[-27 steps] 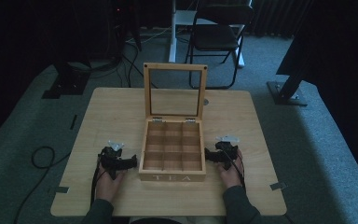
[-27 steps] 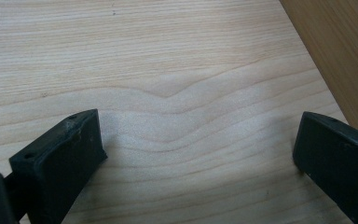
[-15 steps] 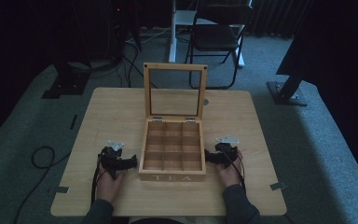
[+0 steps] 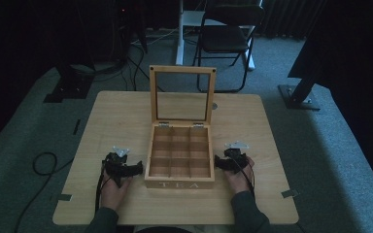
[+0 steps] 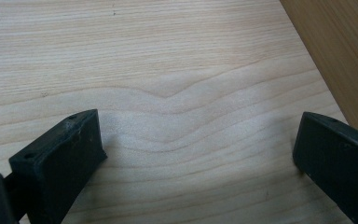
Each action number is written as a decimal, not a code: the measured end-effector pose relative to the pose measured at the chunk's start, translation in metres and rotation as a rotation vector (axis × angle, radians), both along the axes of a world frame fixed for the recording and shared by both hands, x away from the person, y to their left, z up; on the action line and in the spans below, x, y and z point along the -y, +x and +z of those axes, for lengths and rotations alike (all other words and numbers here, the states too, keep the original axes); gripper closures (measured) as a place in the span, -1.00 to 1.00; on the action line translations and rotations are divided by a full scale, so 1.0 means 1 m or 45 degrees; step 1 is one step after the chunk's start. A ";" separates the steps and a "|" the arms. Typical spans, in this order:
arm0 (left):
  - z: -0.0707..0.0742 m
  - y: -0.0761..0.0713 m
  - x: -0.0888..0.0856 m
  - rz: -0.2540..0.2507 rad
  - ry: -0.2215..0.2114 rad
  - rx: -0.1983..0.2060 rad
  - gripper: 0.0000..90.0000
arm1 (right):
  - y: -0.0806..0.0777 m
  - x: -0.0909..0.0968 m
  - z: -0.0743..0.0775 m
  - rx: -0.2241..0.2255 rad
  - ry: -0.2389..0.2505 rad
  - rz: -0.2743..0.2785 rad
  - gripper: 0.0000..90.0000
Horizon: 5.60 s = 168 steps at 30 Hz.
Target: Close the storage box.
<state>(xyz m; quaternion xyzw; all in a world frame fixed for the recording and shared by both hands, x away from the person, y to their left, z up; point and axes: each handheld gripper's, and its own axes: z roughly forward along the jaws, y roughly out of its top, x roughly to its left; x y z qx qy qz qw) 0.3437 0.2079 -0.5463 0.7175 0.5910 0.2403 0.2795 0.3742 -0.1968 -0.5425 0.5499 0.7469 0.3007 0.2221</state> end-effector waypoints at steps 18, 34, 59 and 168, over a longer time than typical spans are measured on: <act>0.000 0.000 0.001 0.004 -0.002 0.001 -0.97 | -0.004 0.005 0.023 0.009 0.101 0.012 -0.11; 0.000 0.001 0.001 -0.004 0.000 0.000 -0.97 | -0.003 -0.004 0.050 0.071 0.082 0.071 0.04; 0.000 0.001 0.001 -0.004 0.001 0.001 -0.97 | 0.021 -0.023 0.090 0.159 0.073 0.158 -0.03; 0.000 0.001 0.001 -0.002 -0.003 0.002 -0.97 | 0.122 -0.032 0.135 0.262 0.313 0.347 -0.06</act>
